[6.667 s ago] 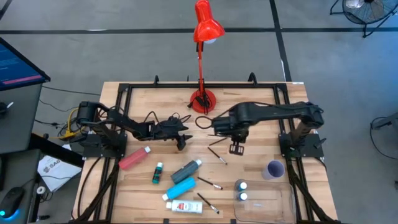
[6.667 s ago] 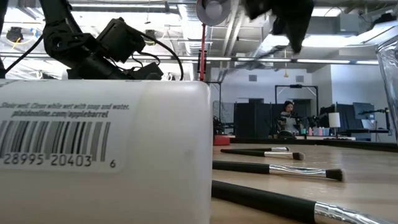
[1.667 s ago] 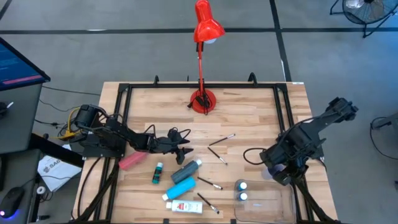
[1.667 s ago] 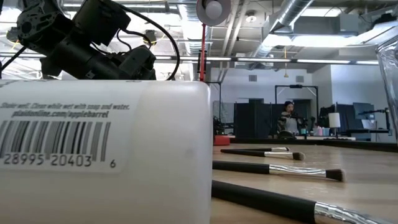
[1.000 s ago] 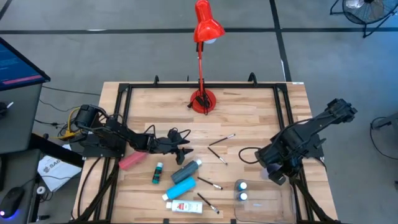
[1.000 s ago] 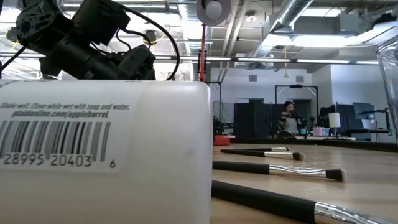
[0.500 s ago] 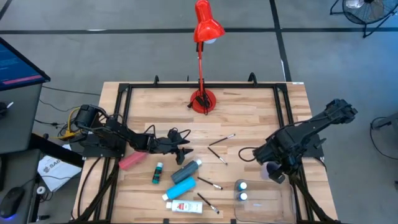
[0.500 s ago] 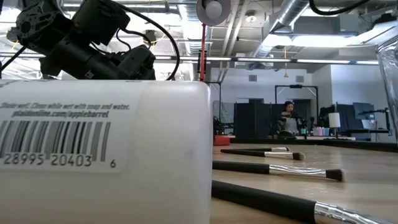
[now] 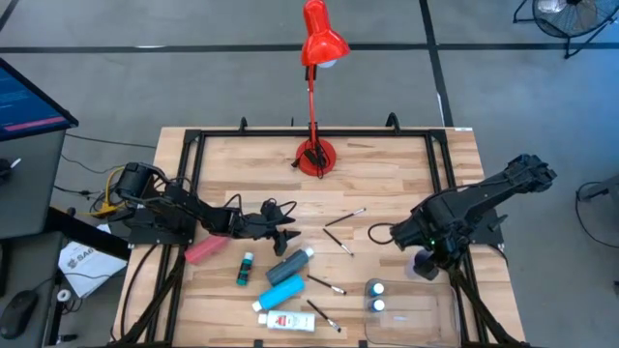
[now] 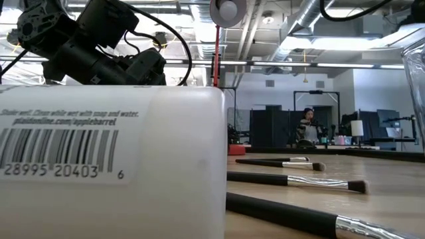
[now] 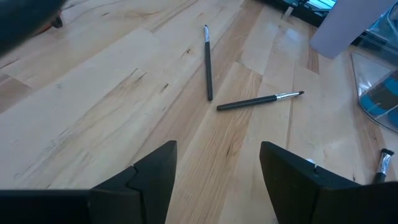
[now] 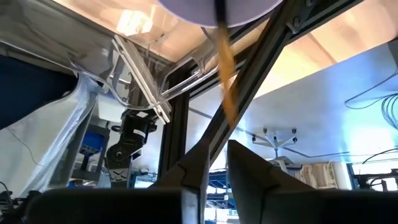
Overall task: Pick & Place Paint Supplies
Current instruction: Put the black gold paint brush into the purple cup, then put the black silver paint brush into the purple cup
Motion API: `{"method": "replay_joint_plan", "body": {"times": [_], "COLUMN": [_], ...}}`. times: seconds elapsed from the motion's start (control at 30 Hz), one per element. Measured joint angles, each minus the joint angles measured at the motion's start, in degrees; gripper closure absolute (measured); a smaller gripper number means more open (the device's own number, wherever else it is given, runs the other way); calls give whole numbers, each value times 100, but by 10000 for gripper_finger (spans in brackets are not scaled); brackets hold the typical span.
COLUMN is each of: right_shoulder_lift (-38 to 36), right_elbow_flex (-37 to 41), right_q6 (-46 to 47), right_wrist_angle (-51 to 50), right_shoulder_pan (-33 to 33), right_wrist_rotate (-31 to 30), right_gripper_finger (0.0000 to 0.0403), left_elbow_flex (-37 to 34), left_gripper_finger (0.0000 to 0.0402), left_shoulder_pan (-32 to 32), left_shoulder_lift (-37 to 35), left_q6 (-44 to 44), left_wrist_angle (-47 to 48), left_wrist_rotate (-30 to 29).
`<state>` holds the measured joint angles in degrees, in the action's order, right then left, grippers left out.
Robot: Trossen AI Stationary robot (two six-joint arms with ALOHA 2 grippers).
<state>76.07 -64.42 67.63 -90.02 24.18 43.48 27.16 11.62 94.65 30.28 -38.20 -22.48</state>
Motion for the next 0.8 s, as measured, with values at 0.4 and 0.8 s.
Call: {"method": "replay_joint_plan", "body": {"times": [0.4, 0.8], "right_shoulder_lift": [0, -2], "right_elbow_flex": [0, -418], "right_q6": [-460, -990], "right_wrist_angle": [0, 2], "right_shoulder_pan": [-251, -855], "right_wrist_rotate": [-4, -25], "right_gripper_finger": [344, 344], "left_elbow_flex": [0, 0], "left_gripper_finger": [193, 193], "left_shoulder_pan": [0, 0], "left_shoulder_lift": [0, -1], "left_q6": [-32, -6], "left_wrist_angle": [0, 0], "left_wrist_rotate": [0, -1]}}
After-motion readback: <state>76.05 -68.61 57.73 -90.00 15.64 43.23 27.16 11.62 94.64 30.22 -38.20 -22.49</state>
